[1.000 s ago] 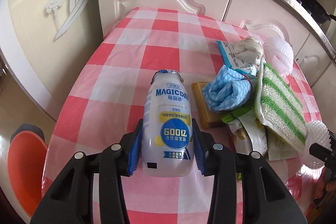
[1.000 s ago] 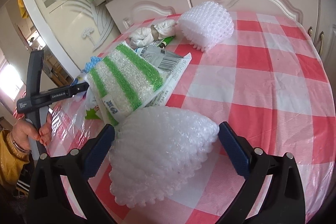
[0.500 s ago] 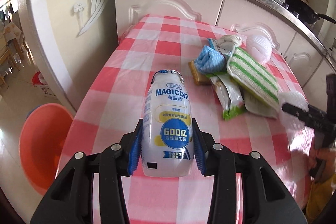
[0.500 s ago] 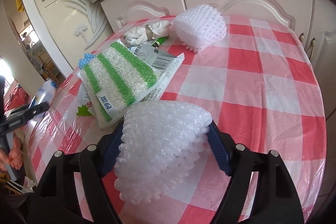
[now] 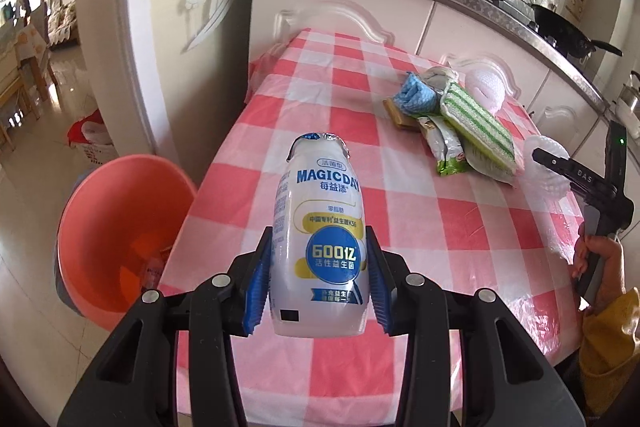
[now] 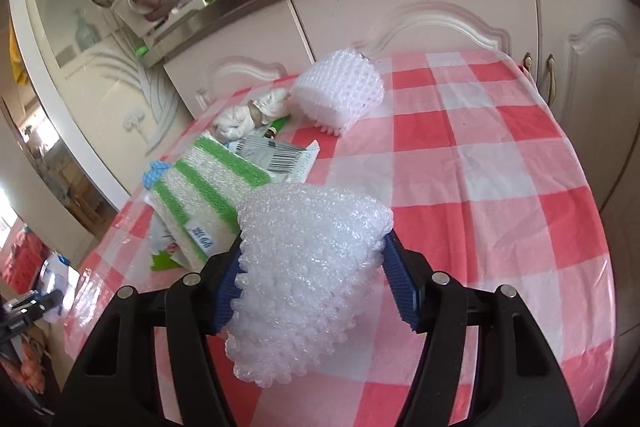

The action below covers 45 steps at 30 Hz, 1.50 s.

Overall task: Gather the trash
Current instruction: 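Carry the bottle and foam net to the bucket and release both inside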

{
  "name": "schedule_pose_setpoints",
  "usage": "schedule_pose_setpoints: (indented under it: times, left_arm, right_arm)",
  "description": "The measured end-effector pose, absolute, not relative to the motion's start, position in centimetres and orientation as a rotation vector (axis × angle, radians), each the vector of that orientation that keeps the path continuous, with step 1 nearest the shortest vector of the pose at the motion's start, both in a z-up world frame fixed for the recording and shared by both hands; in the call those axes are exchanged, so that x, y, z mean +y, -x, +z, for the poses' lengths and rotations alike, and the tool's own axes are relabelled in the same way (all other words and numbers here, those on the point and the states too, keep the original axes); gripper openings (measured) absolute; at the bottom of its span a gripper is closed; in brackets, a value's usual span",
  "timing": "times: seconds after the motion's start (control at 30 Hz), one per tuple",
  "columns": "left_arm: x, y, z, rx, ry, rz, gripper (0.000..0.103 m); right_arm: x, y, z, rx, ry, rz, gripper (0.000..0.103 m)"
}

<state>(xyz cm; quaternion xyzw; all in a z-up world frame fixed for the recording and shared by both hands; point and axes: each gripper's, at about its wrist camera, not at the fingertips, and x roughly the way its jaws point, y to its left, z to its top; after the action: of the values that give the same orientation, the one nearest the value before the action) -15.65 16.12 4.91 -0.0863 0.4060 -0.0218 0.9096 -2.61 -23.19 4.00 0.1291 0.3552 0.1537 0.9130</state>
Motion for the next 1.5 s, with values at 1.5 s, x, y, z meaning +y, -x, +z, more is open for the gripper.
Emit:
schedule_pose_setpoints:
  times: [1.5]
  left_arm:
    - [38.3, 16.4, -1.3, 0.814, 0.487, 0.322, 0.044]
  right_arm:
    - [14.6, 3.7, 8.4, 0.943, -0.032, 0.979, 0.064]
